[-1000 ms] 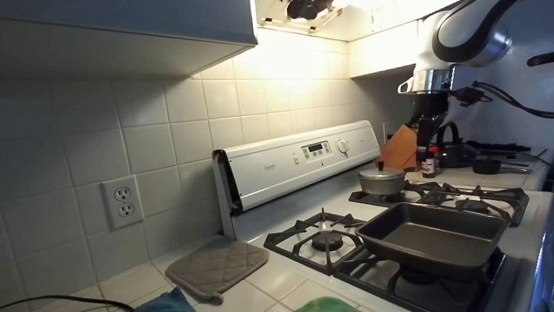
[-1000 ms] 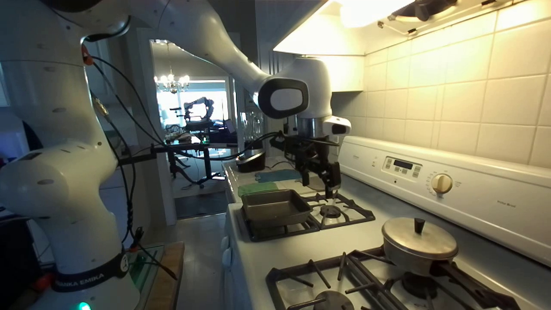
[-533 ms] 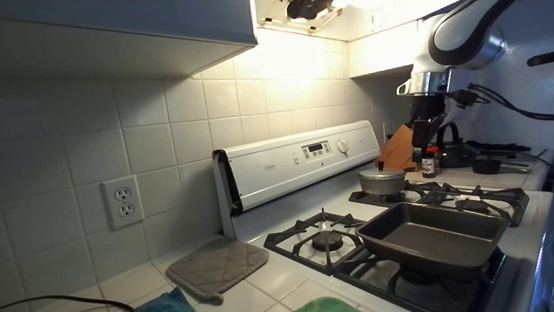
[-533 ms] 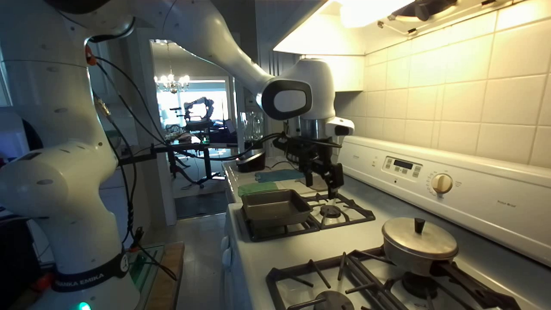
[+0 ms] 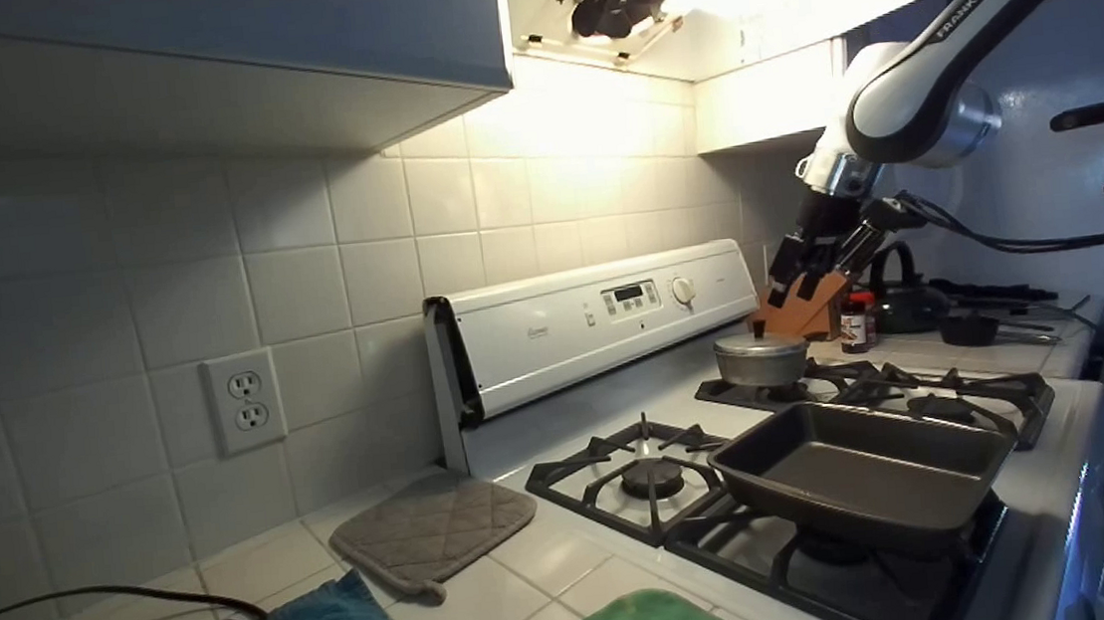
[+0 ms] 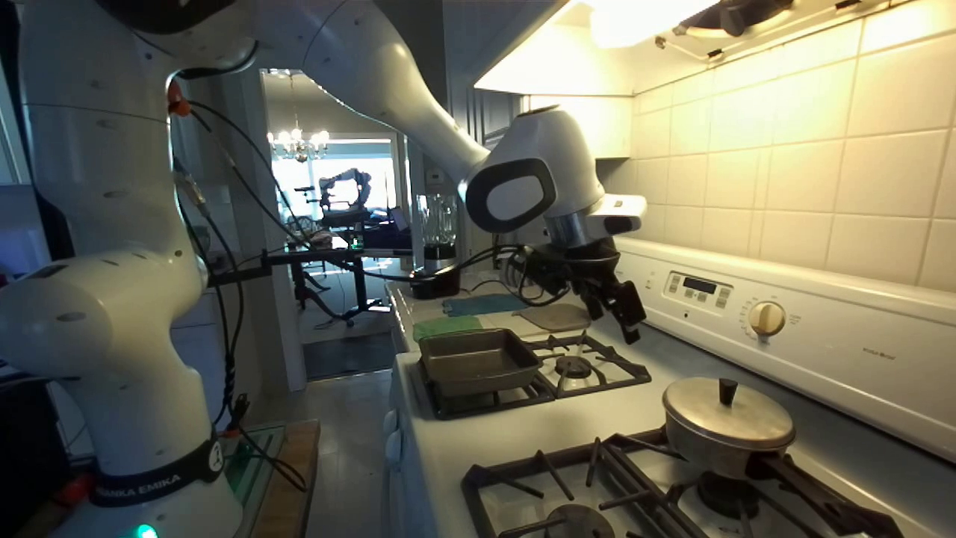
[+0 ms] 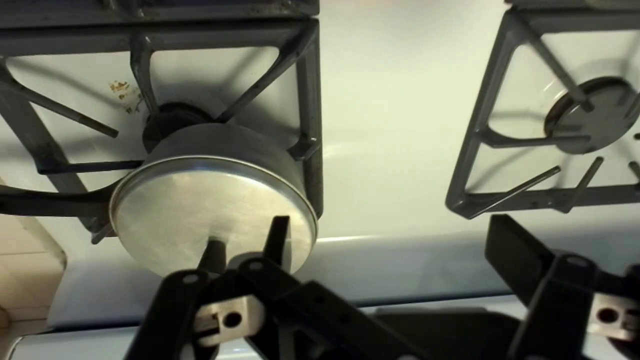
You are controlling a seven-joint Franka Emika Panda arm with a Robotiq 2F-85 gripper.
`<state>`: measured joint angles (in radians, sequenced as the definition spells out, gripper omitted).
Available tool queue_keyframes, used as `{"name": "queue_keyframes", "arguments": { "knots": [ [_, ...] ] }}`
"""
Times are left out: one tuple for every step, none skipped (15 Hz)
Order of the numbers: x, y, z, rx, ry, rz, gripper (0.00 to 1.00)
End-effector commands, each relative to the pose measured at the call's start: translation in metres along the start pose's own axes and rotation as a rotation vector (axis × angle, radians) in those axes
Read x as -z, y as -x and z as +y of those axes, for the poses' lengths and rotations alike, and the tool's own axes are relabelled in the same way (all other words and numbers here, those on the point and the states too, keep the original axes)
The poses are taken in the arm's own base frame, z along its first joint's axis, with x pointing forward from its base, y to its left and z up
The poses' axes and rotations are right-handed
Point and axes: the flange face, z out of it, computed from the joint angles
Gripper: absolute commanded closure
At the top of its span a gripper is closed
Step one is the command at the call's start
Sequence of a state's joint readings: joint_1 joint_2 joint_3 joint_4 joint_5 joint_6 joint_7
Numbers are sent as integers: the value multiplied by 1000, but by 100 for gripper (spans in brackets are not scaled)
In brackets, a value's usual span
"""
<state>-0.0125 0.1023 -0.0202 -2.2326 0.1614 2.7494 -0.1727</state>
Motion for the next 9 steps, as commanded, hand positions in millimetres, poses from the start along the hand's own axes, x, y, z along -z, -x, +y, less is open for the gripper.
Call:
{"name": "queue_keyframes", "arguments": {
  "knots": [
    [-17, -18, 17, -109, 33, 38, 0],
    [-22, -21, 22, -126, 40, 29, 0],
    [-24, -26, 27, -148, 42, -5, 0],
    [-26, -30, 32, -165, 46, -6, 0],
    [-29, -33, 34, -177, 38, -20, 0],
    [-29, -39, 38, -182, 39, -17, 0],
    [-31, -43, 40, -181, 38, -25, 0],
    [-34, -48, 44, -180, 41, -26, 0],
    [-36, -52, 46, -178, 44, -34, 0]
  ]
}}
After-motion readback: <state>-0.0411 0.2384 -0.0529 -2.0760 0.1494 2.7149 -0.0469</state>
